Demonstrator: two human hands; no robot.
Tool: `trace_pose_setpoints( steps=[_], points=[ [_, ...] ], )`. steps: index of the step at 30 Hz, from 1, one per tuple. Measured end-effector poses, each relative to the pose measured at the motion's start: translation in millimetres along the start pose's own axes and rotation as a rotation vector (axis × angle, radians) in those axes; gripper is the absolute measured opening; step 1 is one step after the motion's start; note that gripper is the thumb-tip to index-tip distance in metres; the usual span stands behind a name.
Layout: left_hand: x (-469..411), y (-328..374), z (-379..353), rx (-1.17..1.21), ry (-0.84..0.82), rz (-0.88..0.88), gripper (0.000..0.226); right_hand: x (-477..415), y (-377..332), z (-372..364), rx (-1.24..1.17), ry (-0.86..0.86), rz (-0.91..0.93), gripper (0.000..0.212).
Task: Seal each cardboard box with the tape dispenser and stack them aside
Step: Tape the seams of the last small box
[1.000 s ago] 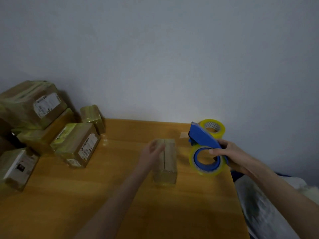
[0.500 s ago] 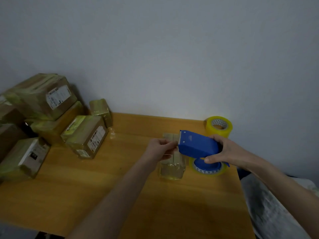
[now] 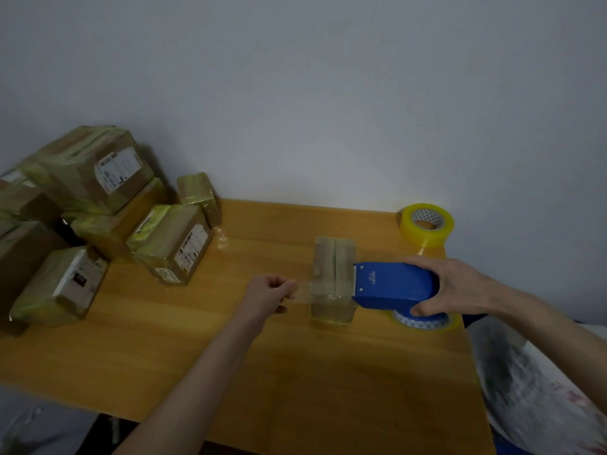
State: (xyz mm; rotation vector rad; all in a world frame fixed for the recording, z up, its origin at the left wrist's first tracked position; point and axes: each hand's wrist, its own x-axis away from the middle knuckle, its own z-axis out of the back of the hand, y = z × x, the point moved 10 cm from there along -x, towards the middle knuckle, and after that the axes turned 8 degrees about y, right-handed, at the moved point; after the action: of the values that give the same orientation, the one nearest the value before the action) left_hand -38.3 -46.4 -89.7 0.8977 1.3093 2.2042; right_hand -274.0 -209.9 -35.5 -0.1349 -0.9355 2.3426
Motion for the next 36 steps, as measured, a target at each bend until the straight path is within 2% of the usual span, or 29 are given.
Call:
trace_pose_setpoints(
  steps=[10, 17, 26, 36],
  points=[
    [-12, -14, 1, -0.039, 0.047, 0.035, 0.020, 4, 24, -2, 0.006, -0.012, -0.060, 0.064],
    [-19, -22, -3, -0.081, 0.064, 0.021, 0.020, -5, 30, -9, 0.251, -0.024, -0.072, 0.060],
    [-30, -35, -4, -0.127, 0.109, 0.013, 0.018, -17, 41, -15, 0.307, -0.035, -0.099, 0.063],
    [-48, -58, -17, -0.342, 0.110, 0.013, 0.023, -21, 54, -55, 0.320, -0.179, -0.190, 0.068]
  ],
)
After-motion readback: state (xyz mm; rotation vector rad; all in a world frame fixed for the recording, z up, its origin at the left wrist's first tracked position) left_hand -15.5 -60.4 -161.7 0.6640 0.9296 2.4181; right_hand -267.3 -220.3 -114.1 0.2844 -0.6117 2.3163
